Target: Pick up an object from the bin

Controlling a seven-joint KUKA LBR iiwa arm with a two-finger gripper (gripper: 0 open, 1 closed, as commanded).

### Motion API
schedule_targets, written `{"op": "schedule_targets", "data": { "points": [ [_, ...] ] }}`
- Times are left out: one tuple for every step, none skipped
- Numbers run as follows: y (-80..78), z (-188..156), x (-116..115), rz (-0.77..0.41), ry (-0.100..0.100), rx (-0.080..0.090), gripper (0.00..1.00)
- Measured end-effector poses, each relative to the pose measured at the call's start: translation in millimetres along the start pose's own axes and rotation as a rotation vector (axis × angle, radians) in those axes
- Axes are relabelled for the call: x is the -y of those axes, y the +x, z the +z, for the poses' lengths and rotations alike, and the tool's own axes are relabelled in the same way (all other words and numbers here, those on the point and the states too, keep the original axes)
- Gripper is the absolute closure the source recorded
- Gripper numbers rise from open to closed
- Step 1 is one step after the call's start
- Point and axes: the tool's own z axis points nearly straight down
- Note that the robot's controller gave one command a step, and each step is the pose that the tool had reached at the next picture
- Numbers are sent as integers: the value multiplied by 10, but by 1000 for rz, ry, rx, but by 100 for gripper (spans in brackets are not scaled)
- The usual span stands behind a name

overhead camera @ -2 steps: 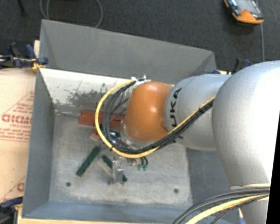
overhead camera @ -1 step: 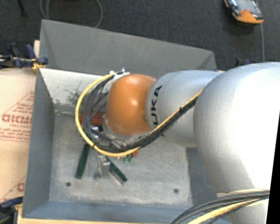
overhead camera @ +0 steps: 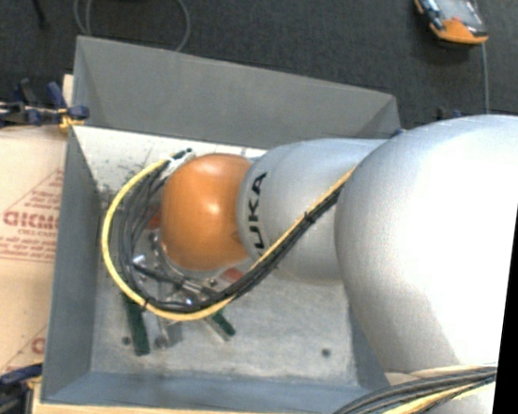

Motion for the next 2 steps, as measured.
{"op": "schedule_targets", "data": {
  "points": [
    [193,1,101,-220,3,-2,0],
    [734,-663,394,-65,2,1,0]
  ]
}}
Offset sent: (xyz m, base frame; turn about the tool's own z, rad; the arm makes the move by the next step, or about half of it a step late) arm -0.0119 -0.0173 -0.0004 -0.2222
